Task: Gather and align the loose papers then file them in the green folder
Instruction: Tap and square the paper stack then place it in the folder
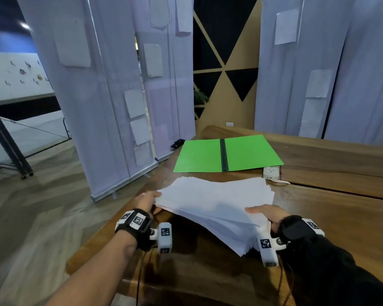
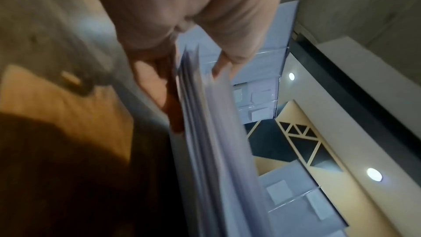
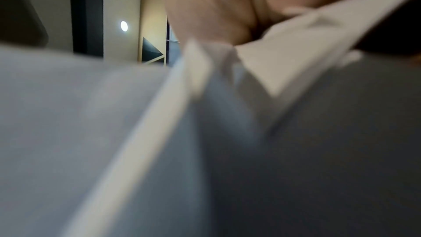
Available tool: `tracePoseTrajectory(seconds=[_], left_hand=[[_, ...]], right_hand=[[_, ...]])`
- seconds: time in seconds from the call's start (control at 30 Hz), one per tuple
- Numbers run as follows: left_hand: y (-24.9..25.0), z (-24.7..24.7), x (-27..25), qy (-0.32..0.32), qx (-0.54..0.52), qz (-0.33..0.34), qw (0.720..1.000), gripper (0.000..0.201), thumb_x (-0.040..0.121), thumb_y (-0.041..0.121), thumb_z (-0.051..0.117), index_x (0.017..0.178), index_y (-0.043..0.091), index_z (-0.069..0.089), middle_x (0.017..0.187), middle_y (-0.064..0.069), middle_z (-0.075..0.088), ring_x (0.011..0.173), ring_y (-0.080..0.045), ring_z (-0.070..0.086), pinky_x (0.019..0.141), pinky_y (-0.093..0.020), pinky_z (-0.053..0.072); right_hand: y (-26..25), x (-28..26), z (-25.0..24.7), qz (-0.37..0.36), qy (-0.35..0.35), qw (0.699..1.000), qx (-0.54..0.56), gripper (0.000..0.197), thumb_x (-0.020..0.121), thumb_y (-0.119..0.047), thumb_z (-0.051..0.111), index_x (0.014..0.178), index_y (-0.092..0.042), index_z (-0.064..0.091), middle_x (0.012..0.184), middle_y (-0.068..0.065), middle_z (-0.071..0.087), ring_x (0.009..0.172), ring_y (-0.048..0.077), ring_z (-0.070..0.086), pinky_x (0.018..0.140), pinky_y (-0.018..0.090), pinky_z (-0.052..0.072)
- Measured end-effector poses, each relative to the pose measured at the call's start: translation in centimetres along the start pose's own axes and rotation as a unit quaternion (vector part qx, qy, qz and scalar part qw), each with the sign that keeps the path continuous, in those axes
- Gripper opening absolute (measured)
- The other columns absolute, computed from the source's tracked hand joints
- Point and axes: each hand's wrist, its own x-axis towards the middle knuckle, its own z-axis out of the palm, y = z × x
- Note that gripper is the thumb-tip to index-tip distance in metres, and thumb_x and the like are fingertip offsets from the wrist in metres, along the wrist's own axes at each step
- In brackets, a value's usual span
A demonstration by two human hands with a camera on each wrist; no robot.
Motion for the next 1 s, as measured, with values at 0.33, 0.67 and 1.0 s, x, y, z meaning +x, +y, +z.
tracePoseTrajectory(seconds=[0.33,0.67,1.0], left_hand=[[0.7,-0.3,0.4,-0.149,0.482,0.035,0.863,0.078,0.082,0.048,0.072,0.142,0.005,0.047,0.140,-0.010,0.054,0.101,-0.020,0.053,0.083,-0.028,0.042],[0.9,-1.3,1.0,-0.147,0.431,-0.018,0.890,0.084,0.078,0.059,0.070,0.136,0.002,0.051,0.094,-0.009,0.066,0.072,-0.020,0.064,0.056,-0.022,0.047],[1.0,-1.1,1.2,-0.167,0.425,-0.040,0.889,0.067,0.078,0.040,0.078,0.127,-0.001,0.058,0.084,-0.006,0.061,0.068,-0.020,0.056,0.058,-0.025,0.047]], right_hand=[[-0.9,0.9,-0.5,0.011,-0.007,1.000,0.023,0.036,0.077,-0.028,0.077,0.106,-0.006,0.068,0.085,0.007,0.075,0.075,0.022,0.070,0.067,0.030,0.051],[-0.9,0.7,0.0,0.055,0.064,0.994,-0.074,0.057,0.080,-0.035,0.073,0.123,-0.008,0.047,0.121,0.010,0.044,0.076,0.027,0.050,0.063,0.031,0.041],[-1.5,0.8,0.1,-0.004,0.063,0.989,-0.135,0.034,0.079,0.004,0.061,0.113,0.005,0.058,0.122,0.019,0.060,0.101,0.034,0.056,0.086,0.041,0.043]])
